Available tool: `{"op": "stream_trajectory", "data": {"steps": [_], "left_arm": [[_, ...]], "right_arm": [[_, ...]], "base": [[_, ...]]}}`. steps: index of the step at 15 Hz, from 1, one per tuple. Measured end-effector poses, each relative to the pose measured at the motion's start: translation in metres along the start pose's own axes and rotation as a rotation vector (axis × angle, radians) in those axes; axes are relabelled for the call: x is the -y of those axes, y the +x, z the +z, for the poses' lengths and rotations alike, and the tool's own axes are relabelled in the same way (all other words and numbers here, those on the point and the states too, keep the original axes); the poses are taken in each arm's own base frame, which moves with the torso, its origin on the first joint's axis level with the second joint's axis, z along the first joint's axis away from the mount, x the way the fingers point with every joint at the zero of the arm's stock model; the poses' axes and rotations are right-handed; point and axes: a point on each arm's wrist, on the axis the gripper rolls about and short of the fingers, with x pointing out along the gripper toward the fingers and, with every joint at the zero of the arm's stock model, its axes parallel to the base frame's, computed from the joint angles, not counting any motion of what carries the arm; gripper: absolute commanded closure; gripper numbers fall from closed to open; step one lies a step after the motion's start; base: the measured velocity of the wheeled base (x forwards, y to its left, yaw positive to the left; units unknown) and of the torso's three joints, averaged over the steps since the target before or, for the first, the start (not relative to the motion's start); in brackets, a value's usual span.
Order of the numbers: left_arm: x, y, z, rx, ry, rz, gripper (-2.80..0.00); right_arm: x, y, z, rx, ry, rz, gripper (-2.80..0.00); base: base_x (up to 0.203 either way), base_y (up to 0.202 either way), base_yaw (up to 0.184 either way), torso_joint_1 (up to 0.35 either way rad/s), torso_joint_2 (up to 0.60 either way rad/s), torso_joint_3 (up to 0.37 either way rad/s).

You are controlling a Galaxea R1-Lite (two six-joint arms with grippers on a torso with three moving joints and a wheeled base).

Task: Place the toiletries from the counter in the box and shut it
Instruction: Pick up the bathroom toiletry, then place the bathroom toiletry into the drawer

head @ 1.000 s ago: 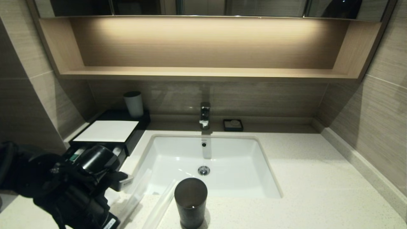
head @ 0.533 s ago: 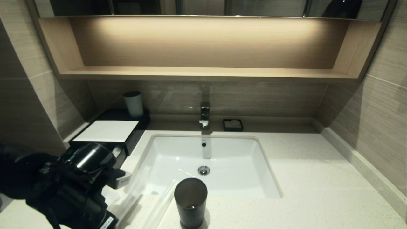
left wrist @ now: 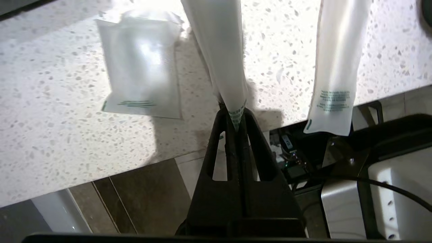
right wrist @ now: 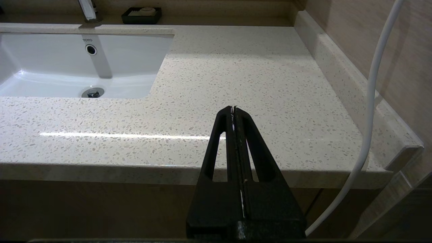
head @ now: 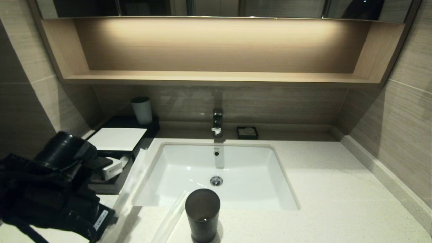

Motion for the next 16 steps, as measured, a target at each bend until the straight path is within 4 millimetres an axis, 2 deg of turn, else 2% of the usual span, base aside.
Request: {"op": "stream_trajectory", "data": {"steps": [4, 9, 13, 16], "left_arm": [[-0.023, -0.02, 0.012, 0.068, -0.1, 0.115, 0.0], [-0.049, -0.056, 0.03, 0.088, -0.195, 0.254, 0.0], [-0.074, -0.083, 0.047, 0.062, -0.24, 0.308, 0.0], [-0.101, -0.09, 0.056, -0.029, -0.28, 0.373, 0.0]], "right_arm": [[0.0, 0.0, 0.0, 0.0, 0.0, 0.0, 0.0], [0.0, 0.0, 0.0, 0.0, 0.0, 0.0, 0.0], [0.0, 0.0, 0.0, 0.0, -0.001, -0.001, 0.0], [0.0, 0.0, 0.0, 0.0, 0.0, -0.001, 0.0]], "base": [[0.0, 0.0, 0.0, 0.0, 0.0, 0.0], [0.0, 0.0, 0.0, 0.0, 0.0, 0.0], [0.0, 0.0, 0.0, 0.0, 0.0, 0.0], [0.0, 0.0, 0.0, 0.0, 0.0, 0.0]]}}
